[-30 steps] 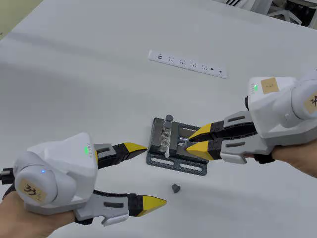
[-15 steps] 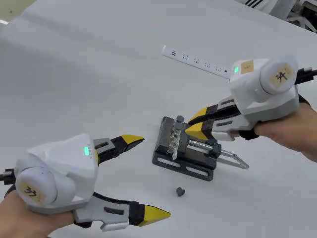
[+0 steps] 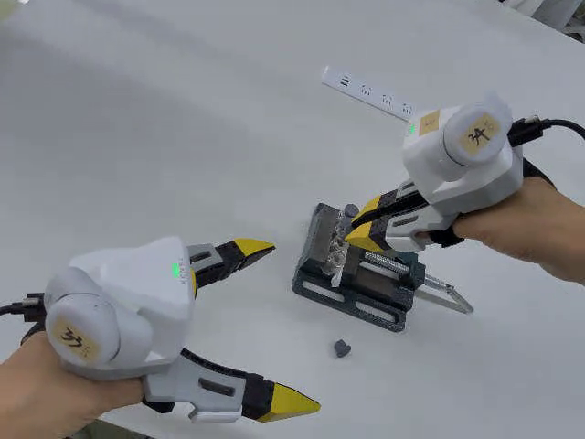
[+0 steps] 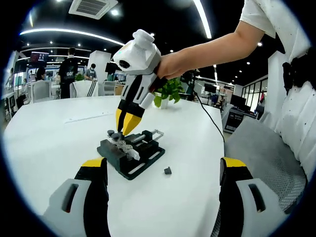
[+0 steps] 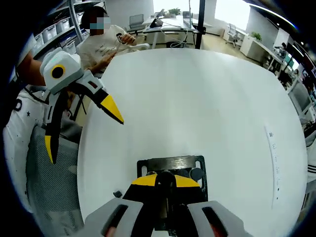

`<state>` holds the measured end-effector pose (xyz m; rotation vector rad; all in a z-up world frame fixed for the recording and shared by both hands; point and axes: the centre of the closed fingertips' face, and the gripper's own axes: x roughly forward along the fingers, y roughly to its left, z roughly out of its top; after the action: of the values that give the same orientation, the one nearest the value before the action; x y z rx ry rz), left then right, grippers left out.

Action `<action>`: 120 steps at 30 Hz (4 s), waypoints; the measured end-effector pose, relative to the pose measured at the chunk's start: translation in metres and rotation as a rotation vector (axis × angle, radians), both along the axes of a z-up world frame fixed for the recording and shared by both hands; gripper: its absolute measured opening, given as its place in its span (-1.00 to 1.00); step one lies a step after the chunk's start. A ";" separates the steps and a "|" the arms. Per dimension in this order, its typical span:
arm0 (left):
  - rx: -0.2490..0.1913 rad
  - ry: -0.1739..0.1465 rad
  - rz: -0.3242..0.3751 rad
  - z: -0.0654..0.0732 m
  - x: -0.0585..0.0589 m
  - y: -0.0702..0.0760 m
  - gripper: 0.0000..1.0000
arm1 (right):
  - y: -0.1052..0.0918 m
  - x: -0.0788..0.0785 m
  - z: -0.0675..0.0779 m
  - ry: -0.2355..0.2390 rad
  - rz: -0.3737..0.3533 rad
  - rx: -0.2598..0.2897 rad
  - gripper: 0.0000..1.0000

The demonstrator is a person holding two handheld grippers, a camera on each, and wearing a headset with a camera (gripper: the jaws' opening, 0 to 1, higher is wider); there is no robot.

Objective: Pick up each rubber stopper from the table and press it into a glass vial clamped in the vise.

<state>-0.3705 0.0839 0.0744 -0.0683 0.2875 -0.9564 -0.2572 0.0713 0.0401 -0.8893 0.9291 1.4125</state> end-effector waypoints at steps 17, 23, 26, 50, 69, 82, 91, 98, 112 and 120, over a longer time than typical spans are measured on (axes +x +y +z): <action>-0.018 0.007 0.001 -0.004 -0.001 -0.001 0.86 | -0.003 -0.003 -0.010 0.003 0.005 -0.034 -0.90; -0.021 0.012 -0.001 -0.005 -0.002 -0.001 0.85 | -0.003 -0.003 -0.011 0.000 0.011 -0.042 -0.90; -0.026 0.012 0.002 -0.004 -0.001 -0.001 0.85 | -0.004 -0.002 -0.011 -0.005 0.022 -0.052 -0.90; -0.039 0.016 0.001 -0.002 0.000 -0.001 0.82 | -0.001 -0.001 -0.012 -0.033 0.048 -0.102 -0.91; -0.040 0.011 -0.006 0.001 0.004 -0.004 0.80 | 0.000 0.000 -0.015 -0.097 0.056 -0.127 -0.95; -0.028 0.010 -0.007 0.003 0.003 -0.001 0.79 | 0.000 0.000 -0.014 -0.090 0.094 -0.112 -0.86; -0.030 0.013 -0.009 0.002 0.002 -0.003 0.78 | 0.000 -0.003 -0.013 -0.085 0.076 -0.086 -0.81; -0.029 0.012 -0.009 0.003 0.002 -0.002 0.77 | 0.002 -0.003 -0.003 -0.079 0.055 -0.049 -0.82; -0.028 0.017 -0.015 0.001 0.000 -0.003 0.77 | -0.006 0.002 0.000 -0.037 0.017 -0.020 -0.95; -0.024 0.022 -0.017 -0.001 0.000 -0.002 0.77 | -0.002 0.000 -0.004 -0.020 0.017 -0.015 -0.96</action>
<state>-0.3703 0.0817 0.0736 -0.0986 0.2977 -0.9764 -0.2575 0.0688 0.0365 -0.9229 0.9207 1.4101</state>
